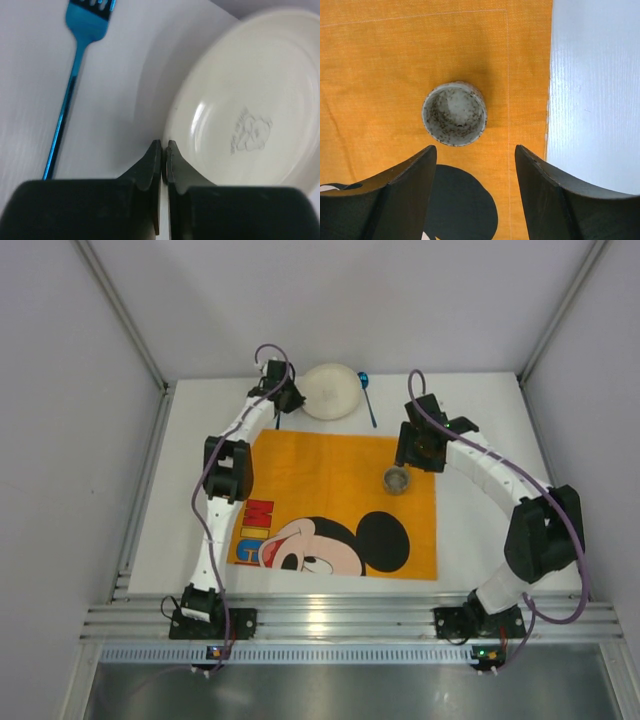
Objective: Set the dinner table for one person
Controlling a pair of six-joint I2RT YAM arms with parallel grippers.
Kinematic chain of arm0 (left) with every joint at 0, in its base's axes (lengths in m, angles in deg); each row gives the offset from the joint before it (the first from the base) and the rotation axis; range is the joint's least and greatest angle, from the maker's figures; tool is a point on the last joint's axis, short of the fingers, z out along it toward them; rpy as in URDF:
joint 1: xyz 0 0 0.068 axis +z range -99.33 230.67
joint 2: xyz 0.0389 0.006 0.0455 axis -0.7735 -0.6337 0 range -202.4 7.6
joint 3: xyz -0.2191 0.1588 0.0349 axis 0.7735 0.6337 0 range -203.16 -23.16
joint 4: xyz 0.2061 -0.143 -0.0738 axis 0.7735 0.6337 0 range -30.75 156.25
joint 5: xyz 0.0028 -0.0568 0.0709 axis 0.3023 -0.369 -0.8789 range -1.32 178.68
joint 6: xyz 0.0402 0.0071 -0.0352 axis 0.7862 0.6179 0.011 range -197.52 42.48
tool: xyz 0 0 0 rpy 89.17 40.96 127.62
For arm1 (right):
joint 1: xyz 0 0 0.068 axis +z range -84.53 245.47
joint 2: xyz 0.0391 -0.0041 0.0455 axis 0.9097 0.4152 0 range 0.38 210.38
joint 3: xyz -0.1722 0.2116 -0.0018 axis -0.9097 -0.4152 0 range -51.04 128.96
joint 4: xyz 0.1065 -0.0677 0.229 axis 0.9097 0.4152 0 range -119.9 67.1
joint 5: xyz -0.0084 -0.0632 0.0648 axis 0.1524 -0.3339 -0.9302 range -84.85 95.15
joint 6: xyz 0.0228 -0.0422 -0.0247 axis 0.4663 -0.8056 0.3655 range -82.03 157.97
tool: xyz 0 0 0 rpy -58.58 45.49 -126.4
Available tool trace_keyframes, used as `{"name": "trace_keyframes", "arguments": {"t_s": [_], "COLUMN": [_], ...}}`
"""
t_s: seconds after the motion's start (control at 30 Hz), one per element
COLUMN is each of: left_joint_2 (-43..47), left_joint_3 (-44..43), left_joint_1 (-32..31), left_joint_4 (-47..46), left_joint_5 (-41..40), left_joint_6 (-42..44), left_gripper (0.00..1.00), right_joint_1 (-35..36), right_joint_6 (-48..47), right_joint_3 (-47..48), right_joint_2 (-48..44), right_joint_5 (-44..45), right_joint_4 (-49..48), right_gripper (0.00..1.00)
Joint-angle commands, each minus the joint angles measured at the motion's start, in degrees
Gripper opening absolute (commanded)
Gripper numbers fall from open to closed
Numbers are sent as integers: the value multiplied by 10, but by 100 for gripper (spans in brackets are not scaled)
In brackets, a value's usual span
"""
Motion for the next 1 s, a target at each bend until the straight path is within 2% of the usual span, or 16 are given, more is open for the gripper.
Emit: {"name": "trace_keyframes", "arguments": {"t_s": [0.0, 0.13, 0.17, 0.2, 0.3, 0.33, 0.37, 0.43, 0.47, 0.53, 0.67, 0.8, 0.9, 0.97], "left_joint_2": [-19, 14, 29, 76, 191, 222, 248, 327, 352, 431, 554, 654, 701, 710], "left_joint_3": [-28, -31, -23, -10, 123, 149, 173, 249, 279, 368, 527, 696, 771, 790], "left_joint_1": [-1, 1, 1, 1, 1, 1, 0, 0, -1, 0, -1, -11, -20, -32], "left_joint_4": [-35, -48, -47, -49, -67, -60, -50, -10, 2, 34, 68, 77, 55, 44], "left_joint_5": [11, 53, 60, 63, 81, 85, 83, 74, 73, 74, 113, 169, 202, 213], "left_joint_6": [-15, -14, -4, 1, 23, 42, 52, 85, 96, 128, 160, 152, 137, 131], "left_gripper": [0, 0, 0, 0, 0, 0, 0, 0, 0, 0, 0, 0, 0, 0], "right_joint_1": [0, -10, -11, -13, -15, -15, -15, -19, -22, -25, -20, -18, -19, -25], "right_joint_6": [-19, -46, -51, -55, -71, -69, -66, -53, -47, -22, 5, 21, 19, 24], "right_joint_3": [28, 98, 145, 175, 317, 359, 446, 541, 620, 678, 702, 725, 729, 725], "right_joint_2": [-5, 38, 69, 88, 192, 254, 287, 384, 412, 475, 517, 554, 570, 573], "right_joint_5": [12, -22, -30, -37, -65, -74, -79, -100, -106, -113, -93, -40, 3, 16], "right_joint_4": [6, 1, -5, -6, -6, 6, 15, 37, 40, 29, -40, -38, -31, -26], "right_gripper": [64, 64, 64, 64, 64, 64, 64, 64, 64, 64, 61, 56, 54, 54]}}
